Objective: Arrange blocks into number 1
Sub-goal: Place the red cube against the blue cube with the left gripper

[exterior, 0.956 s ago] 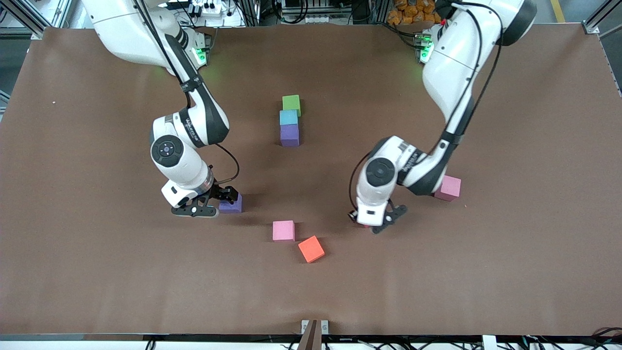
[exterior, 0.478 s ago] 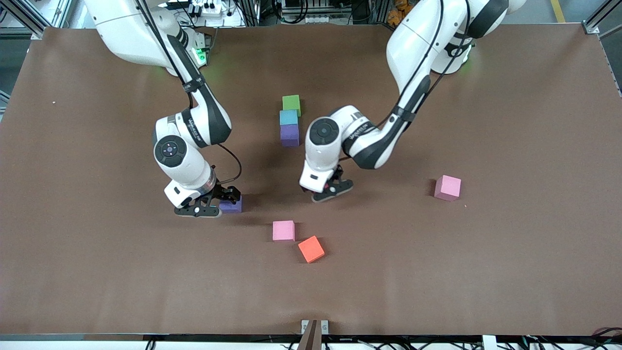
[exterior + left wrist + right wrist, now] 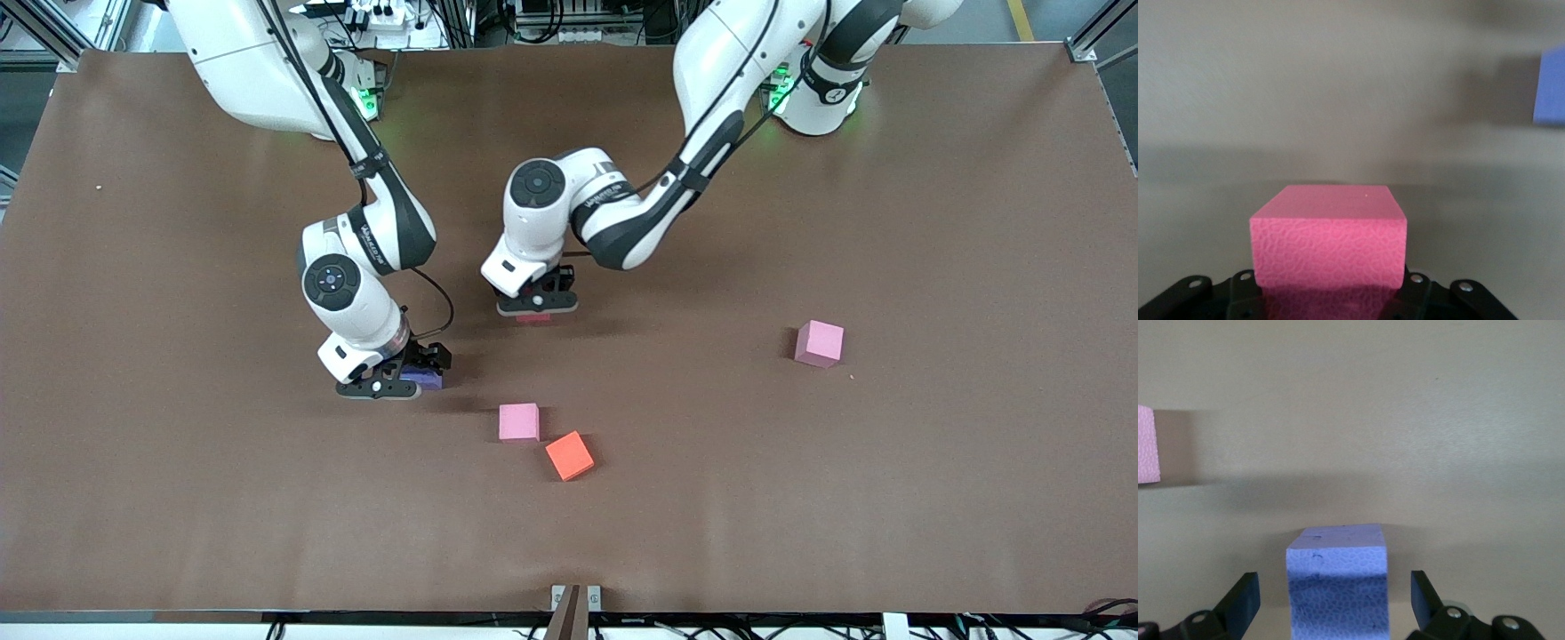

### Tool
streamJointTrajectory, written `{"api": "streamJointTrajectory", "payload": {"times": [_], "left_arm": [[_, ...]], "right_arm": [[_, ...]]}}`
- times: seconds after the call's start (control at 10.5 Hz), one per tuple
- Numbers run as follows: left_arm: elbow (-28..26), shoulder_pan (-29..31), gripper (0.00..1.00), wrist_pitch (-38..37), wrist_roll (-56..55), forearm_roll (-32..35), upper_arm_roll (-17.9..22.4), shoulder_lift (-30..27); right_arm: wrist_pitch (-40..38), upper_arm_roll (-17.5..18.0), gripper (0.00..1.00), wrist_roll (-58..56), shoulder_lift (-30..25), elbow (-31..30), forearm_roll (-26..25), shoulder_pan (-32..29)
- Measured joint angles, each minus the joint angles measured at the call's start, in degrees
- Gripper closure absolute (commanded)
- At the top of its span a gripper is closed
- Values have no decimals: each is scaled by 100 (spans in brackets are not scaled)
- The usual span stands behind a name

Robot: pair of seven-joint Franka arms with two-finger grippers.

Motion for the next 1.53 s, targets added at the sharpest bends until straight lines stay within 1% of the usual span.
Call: {"api": "streamJointTrajectory", "payload": {"times": [0.29,0.38,0.48,0.57,0.67,0.76,0.86,0.96,1.24,1.34,1.43,1.53], "left_arm": [[5,-177,100,-105,37,0,8,241],[5,-204,100,-115,44,0,9,315],[6,-223,100,-119,49,0,8,350],[7,-235,100,-128,49,0,8,355],[15,-247,100,-139,54,0,8,355],[17,-279,100,-152,55,0,7,355],[16,-321,100,-174,55,0,7,356],[16,-371,100,-212,55,0,7,359],[16,-413,100,-267,55,0,14,367],[15,-412,93,-299,55,0,17,368],[13,-411,1,-326,55,0,20,374],[12,-404,0,-330,55,0,25,380]], "right_arm": [[42,0,0,1,149,3,0,113],[44,-3,1,1,177,2,0,113],[44,-8,5,-1,197,1,0,113],[44,-10,13,-3,214,0,0,113],[44,-10,26,-3,223,-1,0,113],[44,-13,36,-4,227,-5,0,113],[44,-16,42,-4,231,-13,0,113],[44,-21,44,-4,234,-15,0,111],[44,-33,43,-4,233,-9,0,96],[47,-40,43,-4,231,-5,0,78],[55,-46,41,-4,211,7,0,39],[55,-56,41,-4,149,17,0,-9]]}}
